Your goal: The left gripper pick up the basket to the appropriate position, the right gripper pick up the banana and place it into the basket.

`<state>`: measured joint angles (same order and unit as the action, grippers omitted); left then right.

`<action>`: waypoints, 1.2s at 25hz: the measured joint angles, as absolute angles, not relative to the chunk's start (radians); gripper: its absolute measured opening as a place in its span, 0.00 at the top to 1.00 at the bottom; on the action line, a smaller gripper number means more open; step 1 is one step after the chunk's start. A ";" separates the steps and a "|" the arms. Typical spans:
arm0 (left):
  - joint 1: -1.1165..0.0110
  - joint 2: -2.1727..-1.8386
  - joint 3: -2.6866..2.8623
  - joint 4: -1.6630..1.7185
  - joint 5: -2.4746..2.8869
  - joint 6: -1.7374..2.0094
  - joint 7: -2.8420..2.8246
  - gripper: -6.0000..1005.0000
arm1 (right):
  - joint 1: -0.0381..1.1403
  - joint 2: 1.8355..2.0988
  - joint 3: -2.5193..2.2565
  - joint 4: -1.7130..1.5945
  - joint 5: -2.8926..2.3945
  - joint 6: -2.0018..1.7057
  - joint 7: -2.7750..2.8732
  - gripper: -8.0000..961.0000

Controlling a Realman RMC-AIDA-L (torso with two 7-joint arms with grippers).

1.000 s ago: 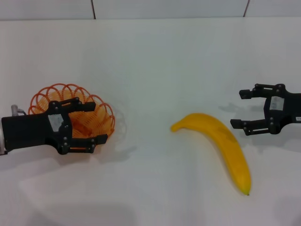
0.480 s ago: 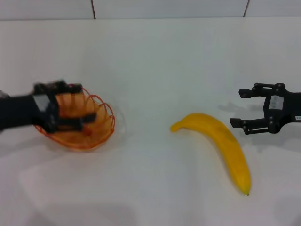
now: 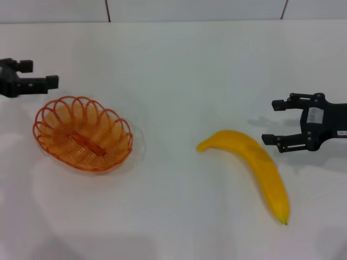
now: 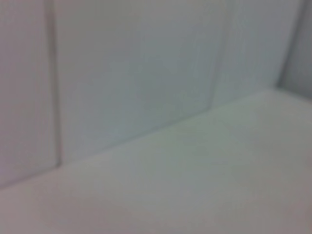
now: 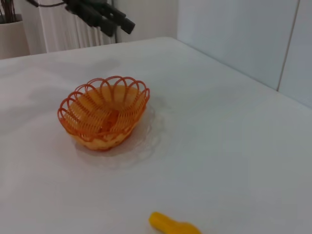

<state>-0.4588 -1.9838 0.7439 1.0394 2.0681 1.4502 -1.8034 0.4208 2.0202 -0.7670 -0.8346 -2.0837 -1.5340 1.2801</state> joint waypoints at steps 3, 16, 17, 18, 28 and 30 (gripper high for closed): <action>-0.510 -1.963 0.749 1.045 2.184 1.457 -1.912 0.10 | 0.423 2.020 -0.770 -0.832 -2.086 -1.534 1.280 0.08; -0.592 -1.990 0.750 1.047 2.458 1.447 -1.999 0.10 | 0.423 2.021 -0.770 -0.833 -2.086 -1.534 1.280 0.08; -0.596 -1.993 0.751 1.047 2.468 1.446 -1.999 0.10 | 0.423 2.021 -0.769 -0.833 -2.086 -1.534 1.280 0.08; -0.602 -1.998 0.752 1.046 2.481 1.445 -1.999 0.10 | 0.423 2.022 -0.769 -0.833 -2.086 -1.534 1.280 0.08; -0.634 -2.008 0.750 0.981 2.517 1.390 -1.993 0.10 | 0.425 2.022 -0.775 -0.826 -2.086 -1.534 1.277 0.08; -0.636 -2.008 0.753 0.964 2.518 1.372 -1.990 0.10 | 0.427 2.022 -0.775 -0.823 -2.086 -1.534 1.277 0.08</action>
<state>-0.6359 -2.0080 0.7530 0.9645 2.5185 1.3716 -1.9905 0.4266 2.0218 -0.7754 -0.8226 -2.0863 -1.5340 1.2768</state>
